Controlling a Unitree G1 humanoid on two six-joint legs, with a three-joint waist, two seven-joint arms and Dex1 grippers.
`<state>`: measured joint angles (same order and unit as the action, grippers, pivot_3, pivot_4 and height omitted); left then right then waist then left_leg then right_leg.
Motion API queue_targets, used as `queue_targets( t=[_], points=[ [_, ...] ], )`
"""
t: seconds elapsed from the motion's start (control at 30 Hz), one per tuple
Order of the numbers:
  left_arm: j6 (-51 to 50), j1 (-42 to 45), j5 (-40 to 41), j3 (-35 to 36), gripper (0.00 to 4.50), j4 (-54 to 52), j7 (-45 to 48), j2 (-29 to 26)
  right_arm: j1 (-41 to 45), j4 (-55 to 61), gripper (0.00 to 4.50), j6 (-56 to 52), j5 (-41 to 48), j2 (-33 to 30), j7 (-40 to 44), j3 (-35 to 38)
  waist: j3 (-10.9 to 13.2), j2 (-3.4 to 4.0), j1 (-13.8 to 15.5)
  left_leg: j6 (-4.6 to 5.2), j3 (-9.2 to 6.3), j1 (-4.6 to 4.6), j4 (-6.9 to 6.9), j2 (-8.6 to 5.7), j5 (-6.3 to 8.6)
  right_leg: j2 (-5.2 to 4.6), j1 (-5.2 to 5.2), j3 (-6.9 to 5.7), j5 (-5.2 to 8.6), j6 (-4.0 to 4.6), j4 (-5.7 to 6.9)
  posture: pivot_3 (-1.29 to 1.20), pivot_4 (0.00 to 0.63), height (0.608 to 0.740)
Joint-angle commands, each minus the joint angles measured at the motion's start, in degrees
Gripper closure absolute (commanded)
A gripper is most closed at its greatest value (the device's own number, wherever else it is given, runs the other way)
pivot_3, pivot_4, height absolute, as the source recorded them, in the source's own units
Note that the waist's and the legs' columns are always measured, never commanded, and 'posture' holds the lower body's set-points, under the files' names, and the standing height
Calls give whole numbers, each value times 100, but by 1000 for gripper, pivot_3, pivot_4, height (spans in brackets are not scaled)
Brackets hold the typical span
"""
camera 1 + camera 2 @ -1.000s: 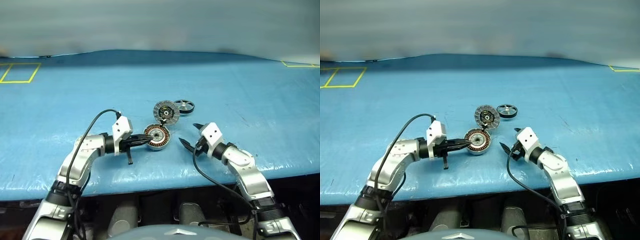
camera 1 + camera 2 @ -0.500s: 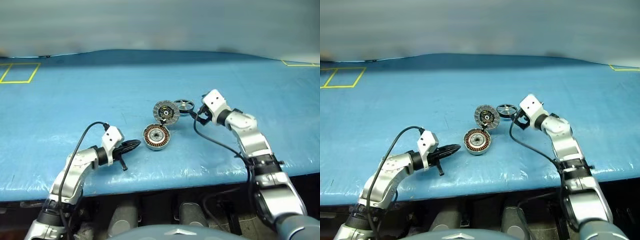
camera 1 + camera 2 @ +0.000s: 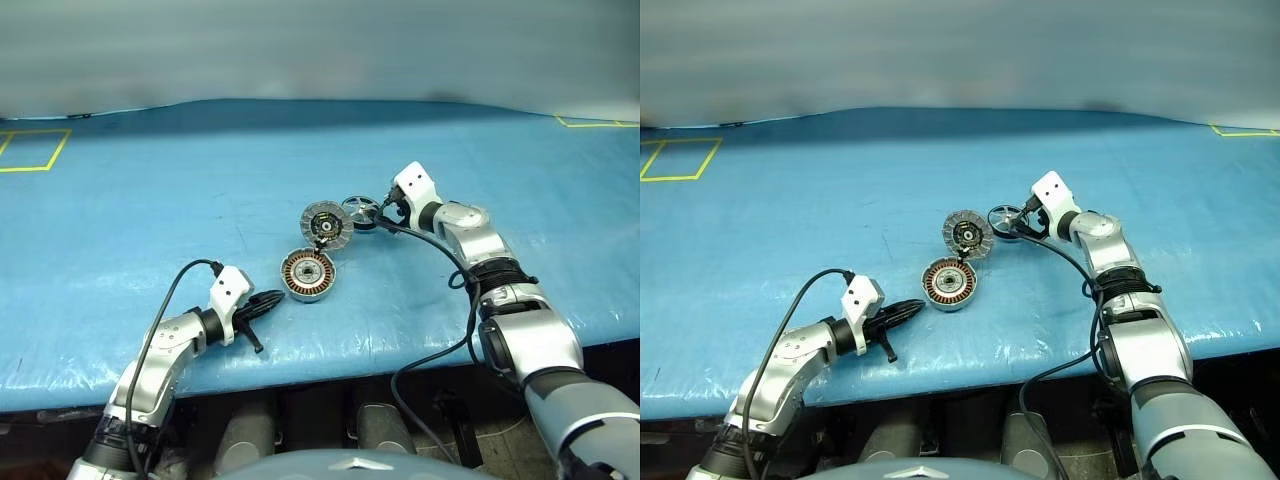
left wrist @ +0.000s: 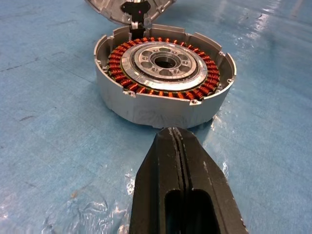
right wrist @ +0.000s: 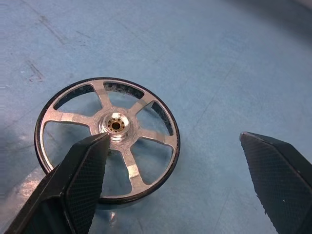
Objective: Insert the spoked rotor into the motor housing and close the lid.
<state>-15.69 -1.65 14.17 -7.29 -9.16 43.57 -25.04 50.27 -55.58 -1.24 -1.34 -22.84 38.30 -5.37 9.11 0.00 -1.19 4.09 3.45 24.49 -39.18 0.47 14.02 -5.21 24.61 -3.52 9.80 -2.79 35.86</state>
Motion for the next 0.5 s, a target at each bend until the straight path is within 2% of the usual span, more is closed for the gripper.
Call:
queue_targets(
  t=[0.03,0.23,0.5],
  points=[
    [65,-38,18,24,4487,-220,-52,8,1,8,0,72,89,33,120,127,1,1,-14,-1,0,0,0,0,-1,0,1,1,0,-1,2,0,150,740],
    [52,31,-35,-42,4487,-129,-103,49,-235,344,0,310,-32,37,134,27,0,1,-15,-3,-1,-2,1,1,-4,1,1,5,-4,7,4,0,150,740],
    [34,54,-110,-73,4487,-66,-113,21,-397,467,0,1079,-780,-114,-411,-420,1,2,-23,-5,2,-4,1,1,-5,2,3,9,0,1,5,0,150,740]
  ],
)
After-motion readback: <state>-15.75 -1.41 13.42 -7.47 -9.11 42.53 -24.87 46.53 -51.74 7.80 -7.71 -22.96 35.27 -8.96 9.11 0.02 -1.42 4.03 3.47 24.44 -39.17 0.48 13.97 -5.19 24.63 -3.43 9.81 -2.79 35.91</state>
